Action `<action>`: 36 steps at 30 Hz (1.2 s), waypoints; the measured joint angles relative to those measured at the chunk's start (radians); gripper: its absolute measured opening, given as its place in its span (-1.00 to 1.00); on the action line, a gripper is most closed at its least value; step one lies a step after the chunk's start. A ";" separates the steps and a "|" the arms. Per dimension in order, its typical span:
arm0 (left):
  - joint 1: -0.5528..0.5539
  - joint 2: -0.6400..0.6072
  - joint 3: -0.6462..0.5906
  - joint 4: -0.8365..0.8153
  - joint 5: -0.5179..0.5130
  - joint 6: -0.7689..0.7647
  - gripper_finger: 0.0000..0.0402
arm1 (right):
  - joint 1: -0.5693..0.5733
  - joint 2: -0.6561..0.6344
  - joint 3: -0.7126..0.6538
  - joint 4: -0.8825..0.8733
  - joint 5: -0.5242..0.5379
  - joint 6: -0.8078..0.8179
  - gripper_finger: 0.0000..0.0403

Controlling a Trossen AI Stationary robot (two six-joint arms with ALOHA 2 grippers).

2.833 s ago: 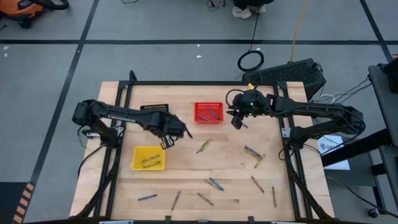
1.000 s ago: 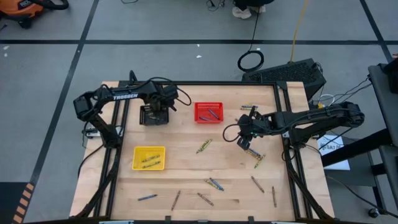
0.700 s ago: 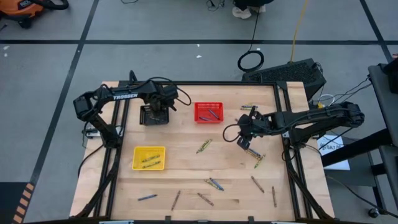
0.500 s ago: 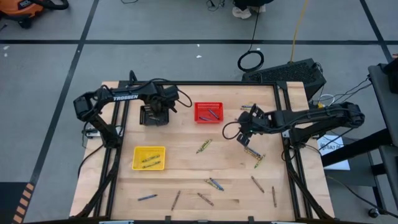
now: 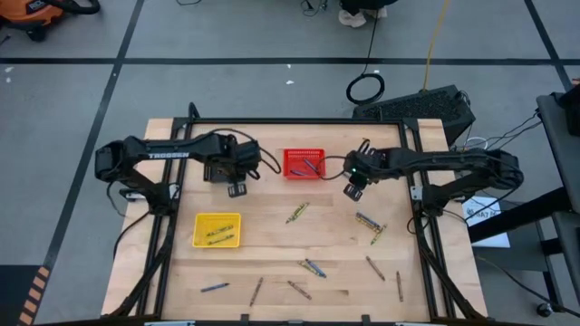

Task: Sort crayons
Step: Put the blue crayon into the red bin

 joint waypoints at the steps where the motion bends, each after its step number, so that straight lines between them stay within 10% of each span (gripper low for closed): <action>1: -0.018 -0.009 0.000 0.002 0.000 -0.010 -0.60 | -0.019 0.016 0.000 0.000 -0.010 -0.013 -0.48; 36: -0.529 -0.066 0.000 0.002 0.027 -0.498 -0.60 | -0.256 0.331 0.001 0.139 -0.206 -0.266 -0.48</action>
